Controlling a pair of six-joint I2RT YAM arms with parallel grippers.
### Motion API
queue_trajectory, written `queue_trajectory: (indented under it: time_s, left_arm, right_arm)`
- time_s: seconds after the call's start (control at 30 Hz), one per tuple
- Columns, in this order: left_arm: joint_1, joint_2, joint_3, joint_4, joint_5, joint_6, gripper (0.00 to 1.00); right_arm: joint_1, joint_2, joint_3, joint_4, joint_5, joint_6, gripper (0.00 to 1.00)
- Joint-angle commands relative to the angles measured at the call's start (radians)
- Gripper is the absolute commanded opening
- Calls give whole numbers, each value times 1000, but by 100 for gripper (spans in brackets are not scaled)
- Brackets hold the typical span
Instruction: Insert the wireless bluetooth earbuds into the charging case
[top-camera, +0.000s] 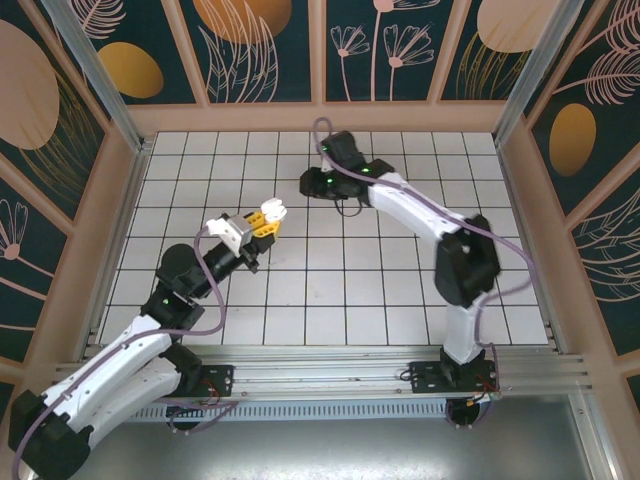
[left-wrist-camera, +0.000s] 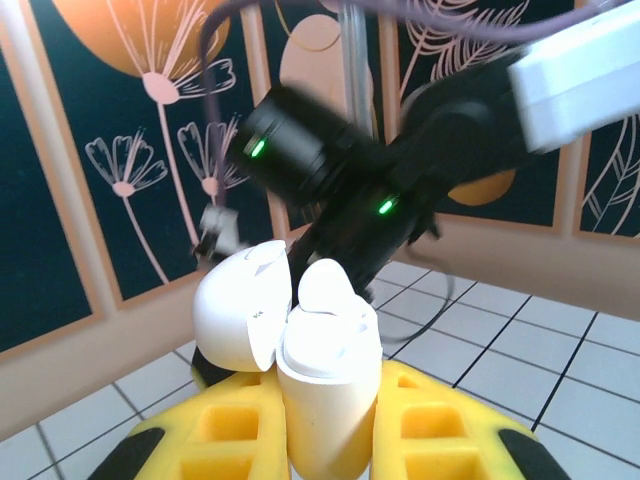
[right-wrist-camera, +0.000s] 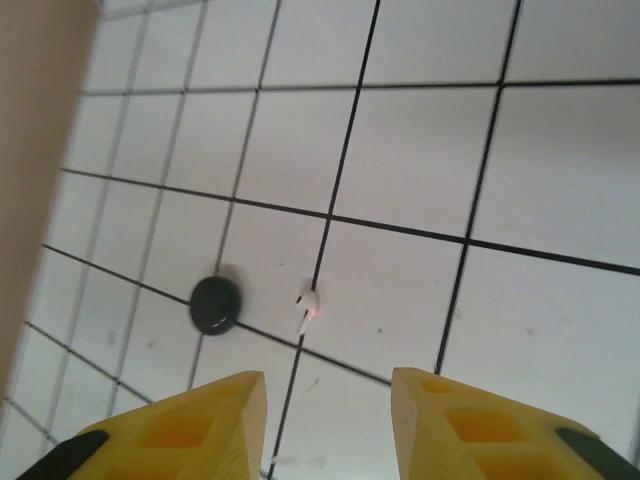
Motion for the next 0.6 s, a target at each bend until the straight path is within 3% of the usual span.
queue_trajectory:
  time_s: [0.0, 0.23, 0.57]
  left_arm:
    - [-4, -63, -24, -106, -55, 26, 0]
    - [-4, -135, -35, -167, -75, 34, 0]
    - [-3, -145, -46, -175, -76, 48, 0]
  right_arm:
    - [60, 137, 172, -80, -17, -55, 35]
    - [126, 437, 500, -219, 1, -58, 33]
    - [163, 487, 503, -244, 113, 101, 30]
